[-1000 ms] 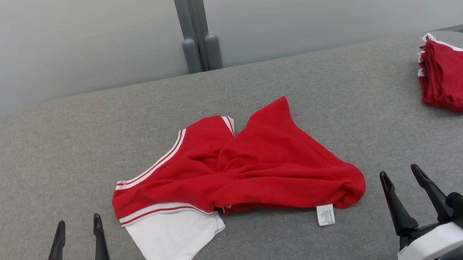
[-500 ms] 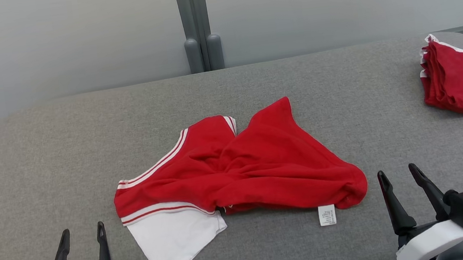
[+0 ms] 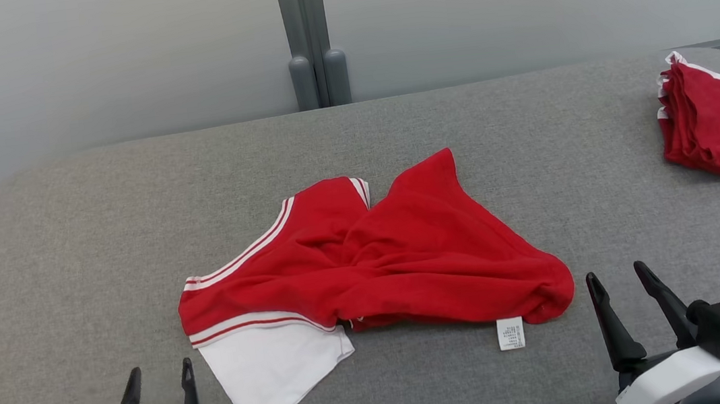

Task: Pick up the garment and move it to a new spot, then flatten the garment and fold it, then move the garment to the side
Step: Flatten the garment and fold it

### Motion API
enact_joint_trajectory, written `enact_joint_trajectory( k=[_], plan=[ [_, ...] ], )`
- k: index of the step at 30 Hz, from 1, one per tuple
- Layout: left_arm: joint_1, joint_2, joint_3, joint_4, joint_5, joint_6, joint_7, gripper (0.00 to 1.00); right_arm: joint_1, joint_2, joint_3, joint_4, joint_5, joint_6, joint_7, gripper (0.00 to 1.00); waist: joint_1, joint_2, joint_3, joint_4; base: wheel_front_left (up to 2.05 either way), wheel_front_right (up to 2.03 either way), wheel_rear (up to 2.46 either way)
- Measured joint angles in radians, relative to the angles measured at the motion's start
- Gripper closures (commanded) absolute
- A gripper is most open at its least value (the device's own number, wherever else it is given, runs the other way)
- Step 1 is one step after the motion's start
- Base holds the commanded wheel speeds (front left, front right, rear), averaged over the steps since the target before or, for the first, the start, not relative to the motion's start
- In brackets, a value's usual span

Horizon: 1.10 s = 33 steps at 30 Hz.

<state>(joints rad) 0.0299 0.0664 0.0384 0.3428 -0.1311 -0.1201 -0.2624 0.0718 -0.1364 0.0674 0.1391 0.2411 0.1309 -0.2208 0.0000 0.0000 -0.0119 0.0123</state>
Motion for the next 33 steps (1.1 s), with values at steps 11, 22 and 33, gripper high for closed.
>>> enact_joint_trajectory(
  k=[11,22,33],
  plan=[
    [0.006,-0.014,-0.146,0.15,-0.046,-0.007,0.0,0.0,-0.038,-0.005,0.031,0.138,0.016,0.0,-0.013,0.0,0.0,0.0,0.028,0.004,0.0,0.0,0.0],
    [-0.04,-0.016,-0.209,0.27,-0.101,-0.007,0.0,0.0,-0.165,-0.009,0.098,0.36,0.06,0.0,-0.036,0.0,0.0,0.0,0.08,0.018,0.0,0.0,0.0],
    [-0.085,-0.016,-0.278,0.316,-0.14,-0.007,-0.004,0.0,-0.248,-0.008,0.176,0.5,0.126,0.0,-0.041,0.0,0.0,0.0,0.102,0.037,0.0,0.0,0.0]
  ],
)
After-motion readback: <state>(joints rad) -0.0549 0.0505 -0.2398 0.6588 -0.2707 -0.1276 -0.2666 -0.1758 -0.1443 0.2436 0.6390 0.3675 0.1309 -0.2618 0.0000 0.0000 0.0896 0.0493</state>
